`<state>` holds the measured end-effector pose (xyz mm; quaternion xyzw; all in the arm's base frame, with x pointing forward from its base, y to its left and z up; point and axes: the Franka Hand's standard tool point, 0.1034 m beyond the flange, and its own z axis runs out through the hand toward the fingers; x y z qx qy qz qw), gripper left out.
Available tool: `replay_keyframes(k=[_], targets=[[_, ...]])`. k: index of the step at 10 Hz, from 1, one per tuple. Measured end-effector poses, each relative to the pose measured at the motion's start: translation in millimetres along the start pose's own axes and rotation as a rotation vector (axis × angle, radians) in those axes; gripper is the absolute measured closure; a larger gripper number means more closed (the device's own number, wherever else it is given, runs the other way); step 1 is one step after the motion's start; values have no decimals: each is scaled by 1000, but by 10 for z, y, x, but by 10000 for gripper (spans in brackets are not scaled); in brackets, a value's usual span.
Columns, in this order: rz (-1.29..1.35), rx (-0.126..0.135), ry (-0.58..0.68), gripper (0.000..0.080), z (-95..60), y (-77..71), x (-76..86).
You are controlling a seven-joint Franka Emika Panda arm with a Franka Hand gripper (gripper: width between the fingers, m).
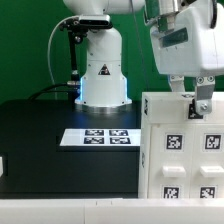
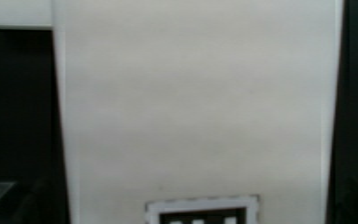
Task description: Assemble cabinet
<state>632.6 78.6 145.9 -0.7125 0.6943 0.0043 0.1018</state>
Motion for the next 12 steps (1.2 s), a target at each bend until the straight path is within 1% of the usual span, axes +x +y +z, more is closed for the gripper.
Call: replay_keyframes(k=[1, 2, 3, 6, 9, 12], targets=[[-4, 0, 0, 50, 0, 0, -3], [-9, 0, 0, 230, -1, 0, -5], [-10, 0, -1, 249, 0, 0, -5], [14, -3, -12, 249, 0, 5, -8], [198, 3, -30, 249, -5, -7, -3], [140, 2, -31, 249, -5, -7, -14]])
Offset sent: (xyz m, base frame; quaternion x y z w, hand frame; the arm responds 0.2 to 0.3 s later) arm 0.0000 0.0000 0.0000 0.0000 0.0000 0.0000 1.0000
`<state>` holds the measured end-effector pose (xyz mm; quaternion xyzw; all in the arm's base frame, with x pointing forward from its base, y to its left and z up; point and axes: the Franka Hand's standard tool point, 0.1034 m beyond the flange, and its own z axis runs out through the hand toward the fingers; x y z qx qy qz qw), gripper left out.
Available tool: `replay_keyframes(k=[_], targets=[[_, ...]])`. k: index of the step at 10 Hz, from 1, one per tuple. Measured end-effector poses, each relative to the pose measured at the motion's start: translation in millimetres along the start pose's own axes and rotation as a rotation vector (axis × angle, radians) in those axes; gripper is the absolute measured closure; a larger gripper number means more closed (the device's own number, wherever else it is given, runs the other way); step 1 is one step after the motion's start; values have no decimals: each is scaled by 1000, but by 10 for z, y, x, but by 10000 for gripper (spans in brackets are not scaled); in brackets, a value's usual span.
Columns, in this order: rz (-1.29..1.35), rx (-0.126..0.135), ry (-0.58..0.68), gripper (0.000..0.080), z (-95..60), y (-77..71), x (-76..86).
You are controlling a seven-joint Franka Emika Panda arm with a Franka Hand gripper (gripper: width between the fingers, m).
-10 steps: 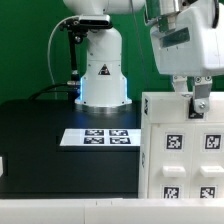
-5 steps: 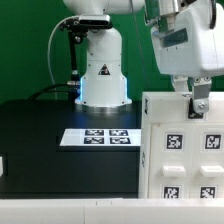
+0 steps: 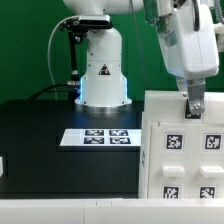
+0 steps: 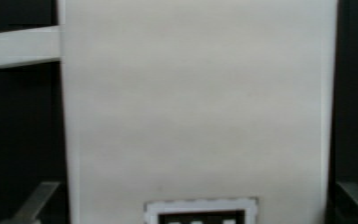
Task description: Assemble cabinet
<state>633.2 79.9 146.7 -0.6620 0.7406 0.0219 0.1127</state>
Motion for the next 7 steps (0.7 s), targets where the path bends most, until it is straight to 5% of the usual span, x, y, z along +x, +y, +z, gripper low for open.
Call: replay_keyframes(k=[1, 2, 4, 7], targets=[[-35, 1, -4, 92, -51, -15, -26], [-64, 13, -11, 29, -166, -49, -69], [-96, 29, -34, 5, -508, -161, -170], [-100, 27, -29, 3, -423, -141, -160]])
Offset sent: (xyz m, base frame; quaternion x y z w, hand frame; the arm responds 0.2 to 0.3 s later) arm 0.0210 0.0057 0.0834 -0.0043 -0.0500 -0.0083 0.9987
